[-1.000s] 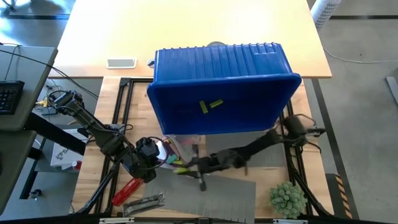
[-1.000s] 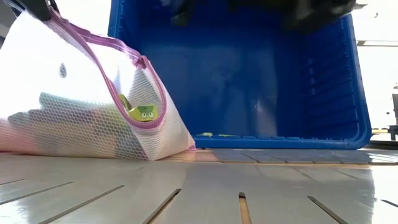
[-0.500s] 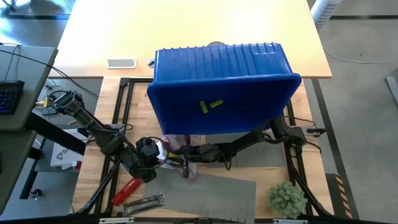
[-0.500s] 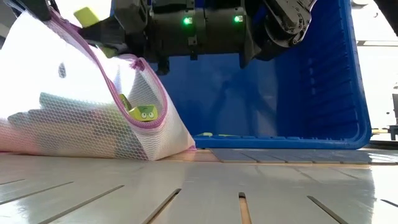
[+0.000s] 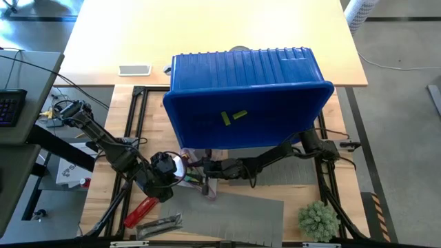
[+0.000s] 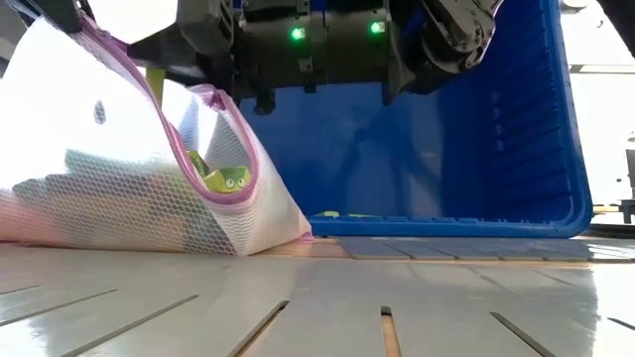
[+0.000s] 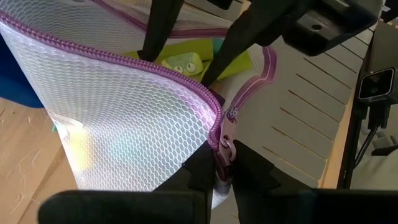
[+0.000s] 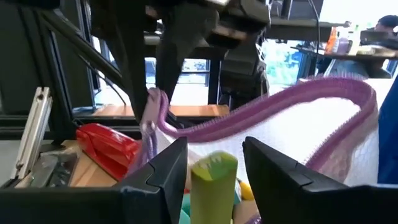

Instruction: Sort blocks

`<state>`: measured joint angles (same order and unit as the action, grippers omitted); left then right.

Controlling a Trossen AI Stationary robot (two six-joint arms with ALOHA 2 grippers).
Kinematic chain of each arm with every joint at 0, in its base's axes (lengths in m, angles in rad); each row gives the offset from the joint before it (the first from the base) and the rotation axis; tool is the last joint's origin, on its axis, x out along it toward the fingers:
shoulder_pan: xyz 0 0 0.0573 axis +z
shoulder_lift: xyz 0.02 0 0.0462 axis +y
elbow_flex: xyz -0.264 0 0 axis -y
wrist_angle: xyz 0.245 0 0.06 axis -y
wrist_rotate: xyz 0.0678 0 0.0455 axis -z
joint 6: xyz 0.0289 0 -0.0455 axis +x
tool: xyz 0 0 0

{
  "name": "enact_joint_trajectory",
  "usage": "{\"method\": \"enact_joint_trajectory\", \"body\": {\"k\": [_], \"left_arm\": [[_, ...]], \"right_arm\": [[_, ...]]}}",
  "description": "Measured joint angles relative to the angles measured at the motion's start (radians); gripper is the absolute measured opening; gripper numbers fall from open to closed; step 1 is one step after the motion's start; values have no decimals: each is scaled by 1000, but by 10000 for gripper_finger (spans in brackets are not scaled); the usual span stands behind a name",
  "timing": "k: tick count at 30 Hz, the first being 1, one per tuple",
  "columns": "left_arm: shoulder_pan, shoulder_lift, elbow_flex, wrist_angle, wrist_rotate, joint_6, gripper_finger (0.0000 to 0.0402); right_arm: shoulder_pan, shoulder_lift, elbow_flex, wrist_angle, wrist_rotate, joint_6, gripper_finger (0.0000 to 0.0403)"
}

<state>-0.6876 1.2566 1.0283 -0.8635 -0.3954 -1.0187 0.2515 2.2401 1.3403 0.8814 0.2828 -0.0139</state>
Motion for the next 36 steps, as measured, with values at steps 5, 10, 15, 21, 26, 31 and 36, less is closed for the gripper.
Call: {"method": "enact_joint_trajectory", "body": {"k": [5, 10, 15, 21, 26, 31, 36], "left_arm": [[0, 0, 0, 0, 0, 0, 24], [0, 0, 0, 1, 1, 0, 24], [0, 0, 0, 0, 1, 0, 24], [0, 0, 0, 0, 1, 0, 24], [0, 0, 0, 1, 1, 0, 24], [0, 0, 0, 0, 0, 0, 24], [0, 0, 0, 0, 0, 0, 24]], "right_arm": [[12, -48, -1, -34, -6, -41, 145], [12, -125, -1, -146, -5, -51, 146], [12, -231, 0, -322, -33, -123, 146], [19, -240, -1, -545, -232, -126, 146], [26, -187, -1, -505, -277, -126, 146], [1, -158, -1, -464, -276, -149, 146], [-51, -158, -1, -456, -228, -162, 146]]}}
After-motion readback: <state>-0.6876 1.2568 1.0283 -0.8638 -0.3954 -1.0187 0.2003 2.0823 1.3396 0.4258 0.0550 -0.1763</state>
